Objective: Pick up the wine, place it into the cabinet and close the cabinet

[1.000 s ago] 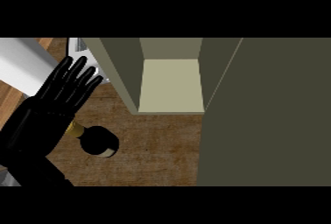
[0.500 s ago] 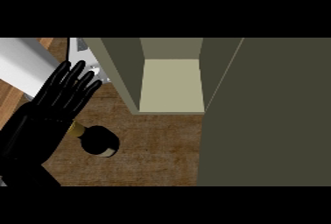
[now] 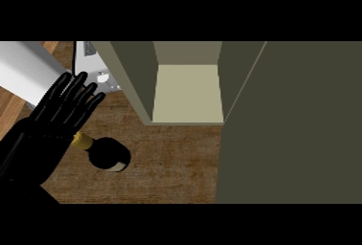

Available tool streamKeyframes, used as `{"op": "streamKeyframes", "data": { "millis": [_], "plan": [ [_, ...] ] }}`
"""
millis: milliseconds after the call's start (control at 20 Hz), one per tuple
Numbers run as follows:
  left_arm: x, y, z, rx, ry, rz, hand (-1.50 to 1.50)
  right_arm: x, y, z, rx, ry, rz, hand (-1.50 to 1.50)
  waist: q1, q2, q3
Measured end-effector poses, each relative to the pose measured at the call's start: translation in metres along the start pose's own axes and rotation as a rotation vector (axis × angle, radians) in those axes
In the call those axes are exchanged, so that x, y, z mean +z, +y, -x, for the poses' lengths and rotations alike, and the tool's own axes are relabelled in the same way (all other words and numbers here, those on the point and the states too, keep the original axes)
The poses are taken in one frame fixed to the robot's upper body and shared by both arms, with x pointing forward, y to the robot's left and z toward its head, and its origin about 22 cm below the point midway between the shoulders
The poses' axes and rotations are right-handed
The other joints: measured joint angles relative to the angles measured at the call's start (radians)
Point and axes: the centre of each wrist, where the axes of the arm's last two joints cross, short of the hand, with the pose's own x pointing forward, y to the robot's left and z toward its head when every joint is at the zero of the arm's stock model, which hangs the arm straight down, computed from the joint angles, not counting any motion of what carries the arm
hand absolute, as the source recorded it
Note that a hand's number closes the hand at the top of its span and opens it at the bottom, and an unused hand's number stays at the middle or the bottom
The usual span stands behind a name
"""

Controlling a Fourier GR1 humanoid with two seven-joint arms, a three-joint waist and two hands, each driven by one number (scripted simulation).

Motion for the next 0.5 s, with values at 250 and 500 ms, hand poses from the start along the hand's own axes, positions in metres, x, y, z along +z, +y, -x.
{"op": "streamKeyframes", "data": {
  "millis": [250,500],
  "plan": [
    [0.011,0.009,0.003,-0.024,0.020,-0.032,-1.50,0.000,-0.002,0.000,0.004,0.001,0.005,-1.50,0.001,0.000,0.000],
    [0.016,0.030,0.006,-0.051,0.022,-0.071,-1.50,0.000,0.001,0.001,-0.001,0.000,0.001,-1.50,0.000,0.000,0.000]
  ]
}}
